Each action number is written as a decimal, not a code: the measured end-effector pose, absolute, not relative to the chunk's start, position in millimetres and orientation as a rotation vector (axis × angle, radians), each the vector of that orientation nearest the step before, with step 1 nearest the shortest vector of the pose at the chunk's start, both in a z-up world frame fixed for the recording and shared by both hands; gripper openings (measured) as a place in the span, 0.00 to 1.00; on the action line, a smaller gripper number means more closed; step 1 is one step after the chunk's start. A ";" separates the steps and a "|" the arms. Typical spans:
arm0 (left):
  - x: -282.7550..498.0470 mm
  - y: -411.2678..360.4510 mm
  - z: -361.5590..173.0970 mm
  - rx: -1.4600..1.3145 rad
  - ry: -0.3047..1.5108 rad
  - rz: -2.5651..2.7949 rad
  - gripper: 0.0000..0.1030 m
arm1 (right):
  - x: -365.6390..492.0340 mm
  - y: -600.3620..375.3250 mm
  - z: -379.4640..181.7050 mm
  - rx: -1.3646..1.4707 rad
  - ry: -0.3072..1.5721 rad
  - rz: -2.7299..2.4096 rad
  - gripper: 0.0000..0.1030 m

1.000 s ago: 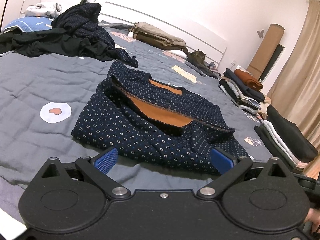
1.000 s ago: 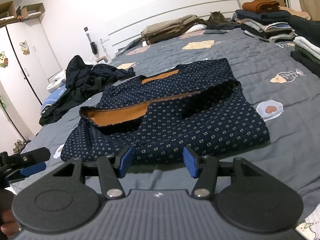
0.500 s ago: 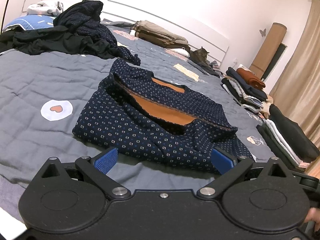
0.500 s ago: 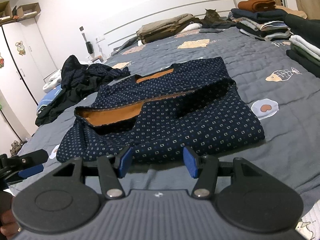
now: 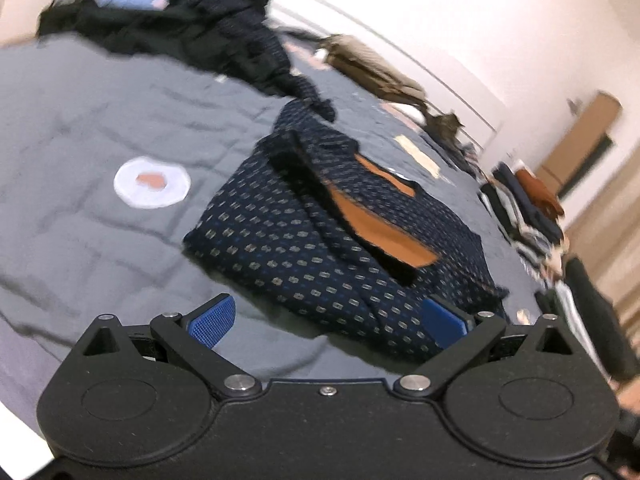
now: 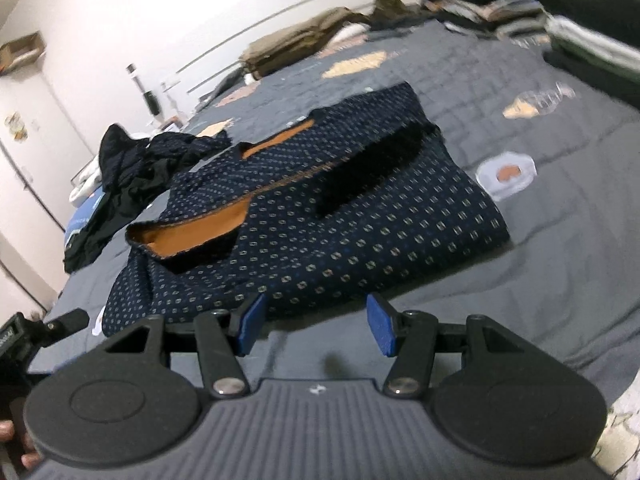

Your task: Fold clothes

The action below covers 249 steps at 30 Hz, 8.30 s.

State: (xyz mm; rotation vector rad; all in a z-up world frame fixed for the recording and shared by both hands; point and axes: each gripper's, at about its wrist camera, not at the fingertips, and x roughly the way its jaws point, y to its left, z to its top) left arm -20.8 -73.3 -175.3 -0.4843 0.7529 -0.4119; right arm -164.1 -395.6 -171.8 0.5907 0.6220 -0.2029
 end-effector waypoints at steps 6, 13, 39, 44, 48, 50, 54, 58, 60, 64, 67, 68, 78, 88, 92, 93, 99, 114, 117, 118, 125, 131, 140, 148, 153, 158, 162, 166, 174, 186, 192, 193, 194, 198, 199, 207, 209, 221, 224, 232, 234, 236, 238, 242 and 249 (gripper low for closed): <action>-3.7 -68.4 -187.5 -0.550 0.781 -0.365 0.97 | -163.6 -418.2 -189.2 0.730 0.627 -0.240 0.54; 11.7 -72.4 -198.8 -0.605 0.814 -0.354 0.97 | -156.1 -439.0 -206.8 0.885 0.615 -0.224 0.54; 66.3 -83.0 -214.1 -0.697 0.784 -0.351 0.22 | -108.5 -477.3 -235.0 1.111 0.475 -0.242 0.59; 70.2 -84.3 -220.5 -0.689 0.802 -0.340 0.23 | -105.7 -474.1 -229.7 1.082 0.449 -0.219 0.59; 76.0 -90.3 -231.1 -0.705 0.812 -0.334 0.28 | -96.2 -470.9 -239.3 1.067 0.475 -0.229 0.59; 78.2 -93.4 -229.4 -0.713 0.810 -0.343 0.36 | -92.7 -471.3 -238.6 1.063 0.470 -0.233 0.59; 78.0 -98.7 -227.0 -0.674 0.798 -0.357 0.35 | -88.3 -471.5 -238.5 1.063 0.464 -0.220 0.54; 76.9 -96.9 -226.8 -0.671 0.802 -0.358 0.17 | -88.2 -471.1 -241.0 1.076 0.458 -0.191 0.11; 75.4 -95.3 -224.8 -0.674 0.797 -0.359 0.15 | -90.5 -470.1 -240.5 1.085 0.448 -0.196 0.11; 68.7 -90.7 -219.4 -0.677 0.778 -0.368 0.13 | -97.1 -468.3 -233.2 1.084 0.417 -0.201 0.09; 60.2 -86.8 -214.9 -0.673 0.772 -0.378 0.12 | -105.8 -466.2 -225.7 1.082 0.396 -0.196 0.08; 56.9 -85.8 -213.2 -0.665 0.771 -0.383 0.12 | -108.5 -465.0 -224.2 1.084 0.394 -0.193 0.08; 19.5 -62.5 -185.6 -0.591 0.723 -0.421 0.07 | -145.4 -448.9 -201.4 1.042 0.381 -0.163 0.06; -39.3 -33.3 -172.7 -0.525 0.774 -0.464 0.07 | -203.8 -434.1 -184.3 1.042 0.423 -0.157 0.06; -67.8 -19.7 -173.2 -0.496 0.798 -0.484 0.07 | -231.9 -424.4 -186.4 1.005 0.481 -0.164 0.06; -73.3 -16.1 -173.4 -0.493 0.801 -0.489 0.07 | -238.4 -421.8 -186.1 0.992 0.494 -0.164 0.06; -86.4 -18.3 -177.0 -0.321 0.885 -0.464 0.16 | -247.4 -406.0 -187.7 0.808 0.660 -0.236 0.13; -101.1 -18.9 -120.8 -0.026 0.672 -0.411 0.60 | -278.1 -402.9 -127.3 0.387 0.650 -0.330 0.40; -94.3 -26.3 -117.1 0.050 0.611 -0.412 0.60 | -265.0 -406.7 -121.3 0.324 0.646 -0.280 0.46; -90.8 -28.9 -116.8 0.069 0.585 -0.398 0.60 | -260.1 -408.4 -119.9 0.308 0.646 -0.260 0.46; -71.7 -58.2 -130.9 0.268 0.522 -0.473 0.60 | -204.6 -409.4 -127.9 0.087 0.707 -0.155 0.46; -56.8 -72.7 -152.3 0.375 0.510 -0.560 0.60 | -180.1 -420.5 -142.1 -0.005 0.750 -0.098 0.47; -34.1 -87.6 -169.5 0.436 0.521 -0.595 0.60 | -175.7 -420.2 -152.8 -0.018 0.713 -0.081 0.47; -24.4 -94.8 -172.0 0.441 0.530 -0.592 0.14 | -176.6 -414.4 -154.4 0.009 0.670 -0.055 0.48; -15.0 -84.7 -161.7 0.361 0.517 -0.522 0.13 | -174.4 -407.5 -163.2 -0.054 0.706 -0.055 0.50; -8.6 -80.3 -159.6 0.330 0.543 -0.481 0.13 | -169.2 -411.4 -166.7 -0.063 0.715 -0.083 0.51; -9.3 -83.5 -161.9 0.345 0.556 -0.486 0.13 | -164.1 -413.1 -169.3 -0.068 0.716 -0.076 0.52; -10.0 -83.4 -162.1 0.342 0.564 -0.485 0.13 | -163.4 -405.0 -171.4 -0.104 0.721 -0.029 0.53; -7.6 -84.2 -163.5 0.338 0.578 -0.484 0.13 | -145.0 -401.9 -184.1 -0.132 0.768 -0.022 0.55; -3.5 -87.0 -166.8 0.333 0.595 -0.478 0.13 | -125.6 -420.3 -199.4 0.035 0.815 0.022 0.26; -2.8 -84.1 -163.8 0.310 0.594 -0.471 0.13 | -128.9 -432.1 -187.3 0.159 0.770 0.005 0.03; -2.9 -83.1 -162.8 0.304 0.593 -0.469 0.13 | -131.7 -435.1 -181.6 0.176 0.739 -0.010 0.03; -2.7 -81.4 -161.4 0.295 0.590 -0.466 0.13 | -134.7 -439.2 -175.4 0.195 0.706 -0.026 0.03; -0.7 -71.7 -151.8 0.238 0.556 -0.443 0.13 | -150.7 -463.8 -148.3 0.273 0.548 -0.116 0.03; 1.1 -67.9 -149.6 0.213 0.551 -0.433 0.13 | -155.1 -470.9 -143.4 0.290 0.512 -0.146 0.03; 12.6 -71.0 -158.9 0.198 0.634 -0.417 0.17 | -139.4 -482.9 -172.5 0.272 0.667 -0.227 0.04; 12.1 -72.8 -161.1 0.211 0.642 -0.417 0.18 | -137.9 -477.7 -173.2 0.254 0.677 -0.223 0.07; 13.1 -61.8 -152.7 0.140 0.657 -0.426 0.46 | -151.9 -486.9 -169.7 0.259 0.699 -0.216 0.45; 16.3 -66.4 -159.7 0.153 0.686 -0.424 0.46 | -143.1 -484.1 -181.2 0.245 0.752 -0.213 0.46; 21.2 -67.3 -172.6 0.154 0.751 -0.434 0.29 | -135.8 -480.7 -197.3 0.336 0.786 -0.157 0.28; 21.2 -67.0 -173.9 0.156 0.751 -0.435 0.28 | -138.0 -482.3 -195.4 0.362 0.773 -0.147 0.10; 19.1 -67.7 -173.4 0.168 0.741 -0.448 0.10 | -142.0 -485.7 -191.1 0.409 0.751 -0.138 0.09; 16.5 -67.9 -168.7 0.162 0.714 -0.449 0.10 | -147.6 -486.8 -182.8 0.429 0.713 -0.139 0.08; 9.2 -58.7 -156.9 0.134 0.663 -0.441 0.09 | -161.5 -484.0 -161.6 0.433 0.619 -0.143 0.08; -17.9 -48.3 -126.7 0.113 0.513 -0.428 0.09 | -188.4 -468.6 -122.9 0.357 0.460 -0.124 0.07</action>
